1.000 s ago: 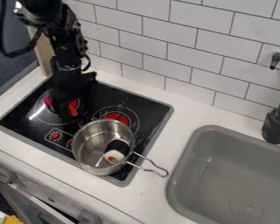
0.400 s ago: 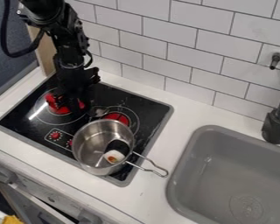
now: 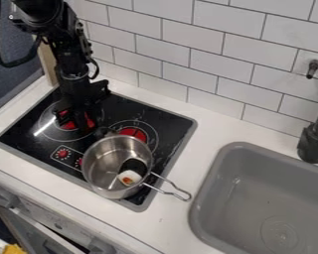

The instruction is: Move the red spoon to the right side of the stove

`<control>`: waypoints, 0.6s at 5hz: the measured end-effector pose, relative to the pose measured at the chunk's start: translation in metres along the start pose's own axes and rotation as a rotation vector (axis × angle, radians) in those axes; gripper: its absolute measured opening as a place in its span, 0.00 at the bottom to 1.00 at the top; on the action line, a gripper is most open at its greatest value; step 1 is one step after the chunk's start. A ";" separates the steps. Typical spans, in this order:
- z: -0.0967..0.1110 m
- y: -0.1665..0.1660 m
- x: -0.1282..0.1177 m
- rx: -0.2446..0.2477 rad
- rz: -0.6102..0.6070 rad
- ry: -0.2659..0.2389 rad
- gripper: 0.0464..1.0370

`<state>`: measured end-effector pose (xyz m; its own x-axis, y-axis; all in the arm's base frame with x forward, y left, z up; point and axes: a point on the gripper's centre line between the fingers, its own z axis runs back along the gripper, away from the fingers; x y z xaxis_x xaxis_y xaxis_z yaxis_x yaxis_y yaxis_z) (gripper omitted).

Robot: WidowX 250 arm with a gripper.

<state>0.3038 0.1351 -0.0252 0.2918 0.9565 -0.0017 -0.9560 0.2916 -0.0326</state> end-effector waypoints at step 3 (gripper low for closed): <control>0.059 -0.022 0.011 -0.155 -0.013 0.008 0.28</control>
<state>0.3262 0.1394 0.0340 0.3050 0.9523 -0.0079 -0.9360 0.2983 -0.1867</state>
